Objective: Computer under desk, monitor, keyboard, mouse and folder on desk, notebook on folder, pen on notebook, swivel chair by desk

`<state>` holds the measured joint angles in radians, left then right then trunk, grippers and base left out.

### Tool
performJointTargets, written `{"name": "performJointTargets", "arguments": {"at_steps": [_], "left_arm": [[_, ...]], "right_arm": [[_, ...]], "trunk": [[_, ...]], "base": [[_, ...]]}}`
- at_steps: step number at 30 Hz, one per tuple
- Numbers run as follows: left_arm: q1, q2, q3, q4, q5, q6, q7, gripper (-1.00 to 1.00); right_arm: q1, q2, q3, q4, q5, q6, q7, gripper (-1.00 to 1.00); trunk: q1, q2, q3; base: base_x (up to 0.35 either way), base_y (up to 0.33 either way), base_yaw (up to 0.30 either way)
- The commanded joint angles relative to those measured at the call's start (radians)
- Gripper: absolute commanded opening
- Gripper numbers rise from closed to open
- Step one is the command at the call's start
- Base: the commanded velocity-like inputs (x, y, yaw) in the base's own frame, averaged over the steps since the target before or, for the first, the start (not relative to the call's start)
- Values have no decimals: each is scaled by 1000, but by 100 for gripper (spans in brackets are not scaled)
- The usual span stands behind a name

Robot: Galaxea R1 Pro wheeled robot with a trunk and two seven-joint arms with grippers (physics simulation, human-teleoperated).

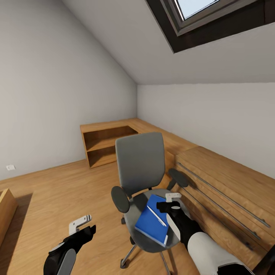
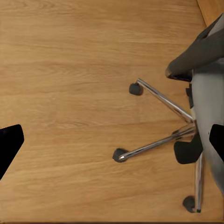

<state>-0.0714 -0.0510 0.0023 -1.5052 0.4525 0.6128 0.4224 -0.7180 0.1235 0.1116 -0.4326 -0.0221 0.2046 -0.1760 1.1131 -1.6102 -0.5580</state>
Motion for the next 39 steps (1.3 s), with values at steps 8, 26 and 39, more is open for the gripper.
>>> {"name": "performJointTargets", "arguments": {"at_steps": [8,26,39], "left_arm": [[-1,2,1,40,8,12,9,100],[-1,-7,1,33,-3,2,10,100],[-1,-7,1,26,-1,6,12,100]], "right_arm": [[0,9,8,8,-10,9,-12,100],[2,10,28,-10,0,181,6,100],[2,1,20,0,-2,174,-9,100]], "trunk": [[31,-57,-26],[77,-141,-64],[100,-183,-83]], "base": [[0,0,0],[0,0,0],[0,0,0]]}}
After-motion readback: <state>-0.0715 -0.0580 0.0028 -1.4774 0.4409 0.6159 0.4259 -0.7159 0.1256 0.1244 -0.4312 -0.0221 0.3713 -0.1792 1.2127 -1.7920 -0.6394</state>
